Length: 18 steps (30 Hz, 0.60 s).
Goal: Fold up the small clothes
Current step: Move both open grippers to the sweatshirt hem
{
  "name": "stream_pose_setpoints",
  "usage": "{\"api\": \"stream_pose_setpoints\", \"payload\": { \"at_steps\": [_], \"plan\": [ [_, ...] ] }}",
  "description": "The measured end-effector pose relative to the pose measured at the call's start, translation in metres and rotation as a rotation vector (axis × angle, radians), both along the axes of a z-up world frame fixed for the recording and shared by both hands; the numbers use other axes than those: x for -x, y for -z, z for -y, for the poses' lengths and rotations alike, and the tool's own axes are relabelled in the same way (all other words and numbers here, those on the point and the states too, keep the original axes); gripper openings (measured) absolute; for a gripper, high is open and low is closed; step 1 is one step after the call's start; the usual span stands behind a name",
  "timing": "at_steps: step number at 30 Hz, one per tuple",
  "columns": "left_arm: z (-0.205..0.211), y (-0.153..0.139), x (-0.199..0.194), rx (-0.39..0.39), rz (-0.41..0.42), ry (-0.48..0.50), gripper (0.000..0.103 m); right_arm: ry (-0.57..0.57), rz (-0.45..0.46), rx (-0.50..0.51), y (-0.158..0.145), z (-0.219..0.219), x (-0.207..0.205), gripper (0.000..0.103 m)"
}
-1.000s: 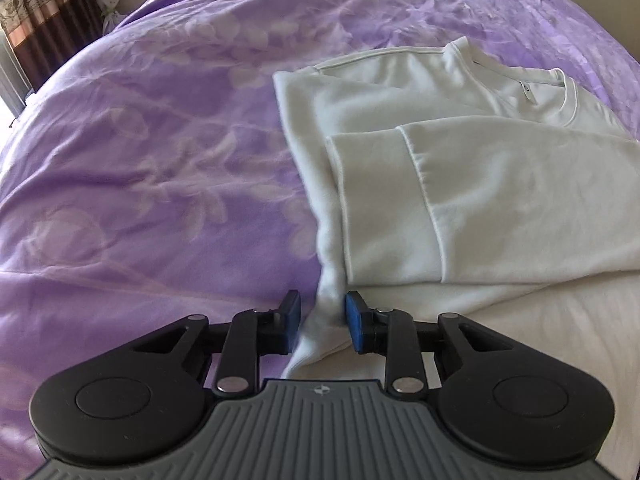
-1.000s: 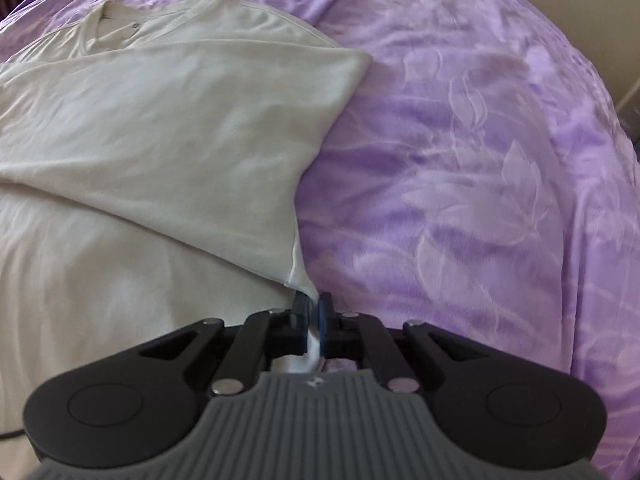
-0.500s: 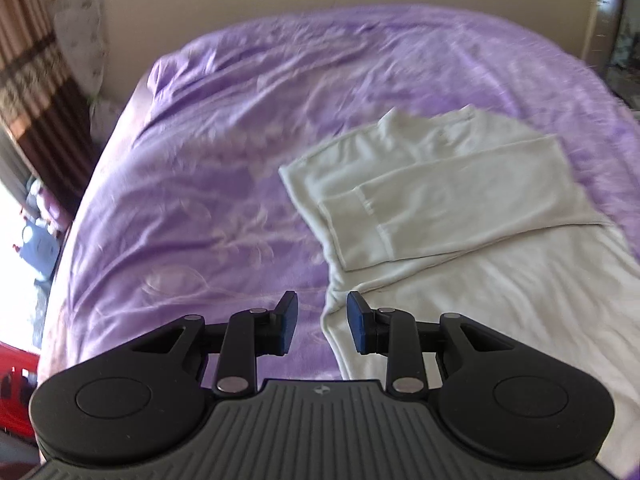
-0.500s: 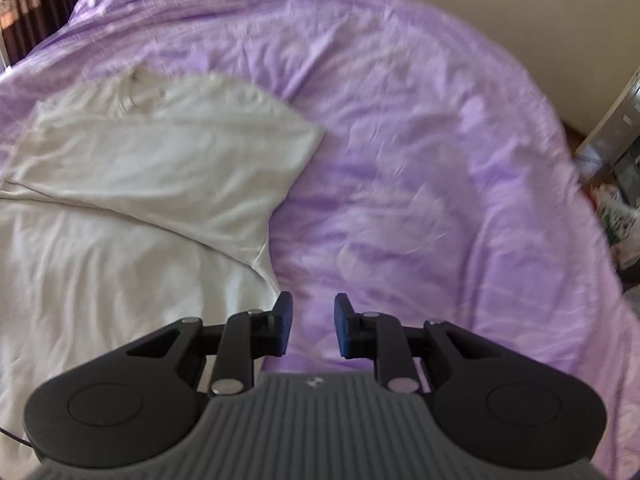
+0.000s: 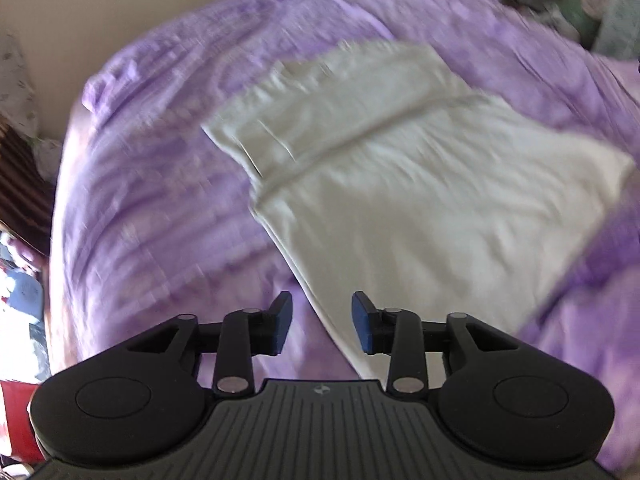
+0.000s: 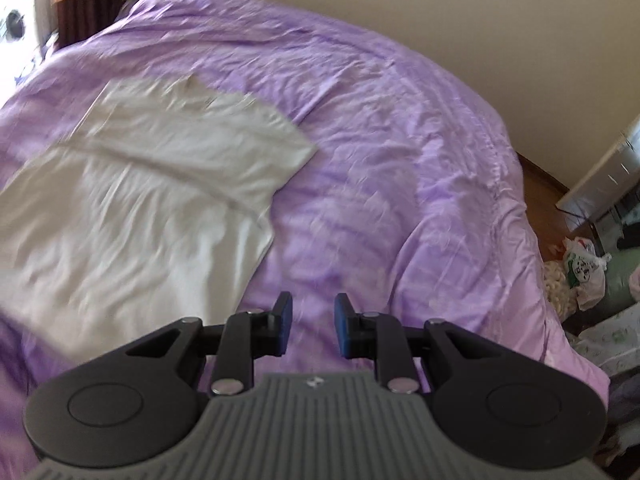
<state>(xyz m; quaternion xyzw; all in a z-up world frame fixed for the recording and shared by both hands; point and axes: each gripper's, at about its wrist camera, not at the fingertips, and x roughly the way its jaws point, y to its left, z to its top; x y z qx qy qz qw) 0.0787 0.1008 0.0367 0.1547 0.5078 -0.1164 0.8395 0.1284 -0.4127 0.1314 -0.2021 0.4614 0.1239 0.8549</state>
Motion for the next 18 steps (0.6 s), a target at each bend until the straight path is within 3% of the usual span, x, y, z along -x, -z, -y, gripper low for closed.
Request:
{"api": "stream_pose_setpoints", "payload": {
  "at_steps": [3,5,10,13,18],
  "plan": [
    [-0.001,0.015,0.014,0.035,-0.081,-0.011,0.049,-0.056,-0.043,0.061,0.003,-0.005,0.028,0.016],
    [0.004,0.026,0.024,0.017,-0.087,0.013,0.055,-0.082,-0.078,0.068,0.008,-0.007,0.044,0.020],
    [0.025,0.052,0.053,-0.127,-0.090,0.161,0.057,-0.140,-0.140,0.017,0.036,-0.020,0.070,0.028],
    [0.034,0.059,0.067,-0.208,-0.039,0.221,0.058,-0.164,-0.176,-0.012,0.059,-0.035,0.078,0.029],
    [0.052,0.071,0.078,-0.283,0.007,0.324,0.060,-0.160,-0.210,-0.065,0.083,-0.047,0.080,0.031]
  ]
}}
